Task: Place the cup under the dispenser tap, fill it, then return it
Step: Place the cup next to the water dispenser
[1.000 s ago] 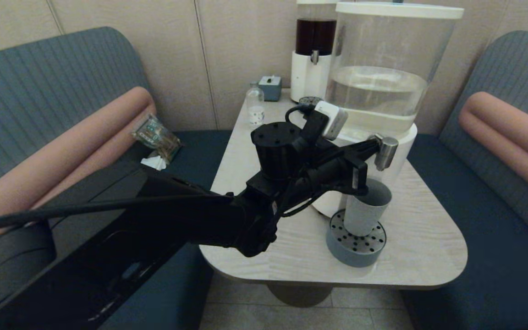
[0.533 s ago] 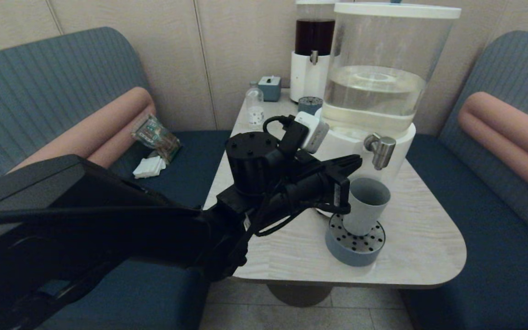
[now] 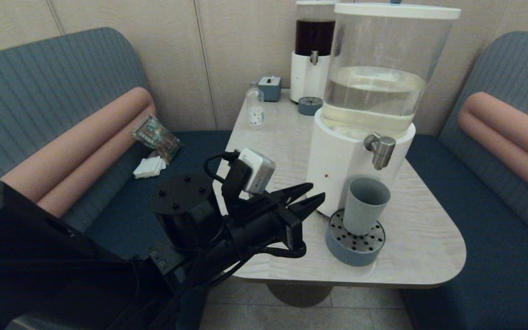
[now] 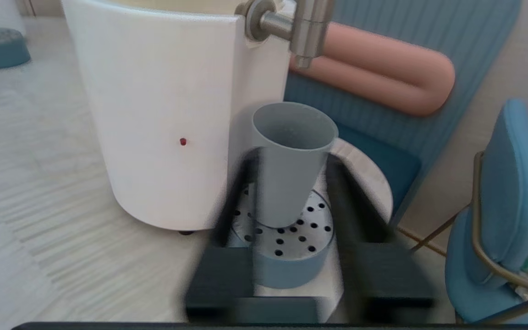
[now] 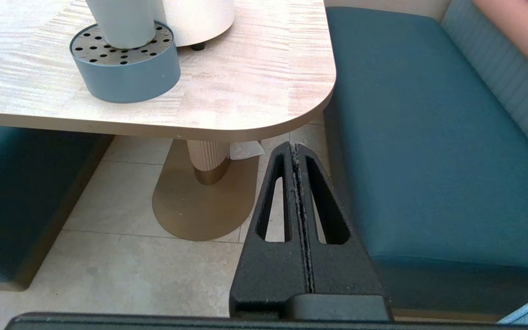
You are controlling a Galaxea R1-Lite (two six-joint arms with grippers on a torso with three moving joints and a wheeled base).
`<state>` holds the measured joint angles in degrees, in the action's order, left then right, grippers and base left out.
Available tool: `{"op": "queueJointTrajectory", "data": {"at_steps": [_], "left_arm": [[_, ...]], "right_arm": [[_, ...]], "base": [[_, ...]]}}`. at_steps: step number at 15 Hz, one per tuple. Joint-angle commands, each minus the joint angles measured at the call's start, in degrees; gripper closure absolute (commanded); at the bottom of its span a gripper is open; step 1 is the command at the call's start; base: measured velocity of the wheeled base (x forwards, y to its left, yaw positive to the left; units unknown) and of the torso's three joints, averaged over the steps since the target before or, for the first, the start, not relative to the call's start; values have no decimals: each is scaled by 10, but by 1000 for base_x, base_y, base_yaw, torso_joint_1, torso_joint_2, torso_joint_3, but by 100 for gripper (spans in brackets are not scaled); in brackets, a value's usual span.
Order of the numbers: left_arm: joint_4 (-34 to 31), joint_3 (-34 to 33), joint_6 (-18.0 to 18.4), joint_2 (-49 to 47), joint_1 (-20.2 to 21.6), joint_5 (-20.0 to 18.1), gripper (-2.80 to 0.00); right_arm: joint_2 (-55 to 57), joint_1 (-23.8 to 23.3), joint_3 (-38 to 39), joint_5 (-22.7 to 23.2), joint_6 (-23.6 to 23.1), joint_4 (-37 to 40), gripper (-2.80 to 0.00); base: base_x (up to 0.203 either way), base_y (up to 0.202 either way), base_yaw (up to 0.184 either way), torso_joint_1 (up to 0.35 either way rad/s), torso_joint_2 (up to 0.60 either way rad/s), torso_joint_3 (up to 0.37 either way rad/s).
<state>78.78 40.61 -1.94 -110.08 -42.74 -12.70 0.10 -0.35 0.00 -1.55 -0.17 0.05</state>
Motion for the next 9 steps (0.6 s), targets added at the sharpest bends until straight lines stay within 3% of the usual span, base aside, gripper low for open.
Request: {"op": "queueJointTrajectory", "data": {"at_steps": [1,4,9], "left_arm": [[31,-44,-1,18,1,-1,-280],[38,-72,3,14,0,0,-280],[38,-56,9,-36,-11,-13,-280]], "right_arm": [[1,0,1,0,0,0,0],[1,0,1,1,0,0,0],[1,0,1,0,0,0,0]], "base": [[0,0,0,0,0,0],[0,0,0,0,0,0],[0,0,0,0,0,0]]}}
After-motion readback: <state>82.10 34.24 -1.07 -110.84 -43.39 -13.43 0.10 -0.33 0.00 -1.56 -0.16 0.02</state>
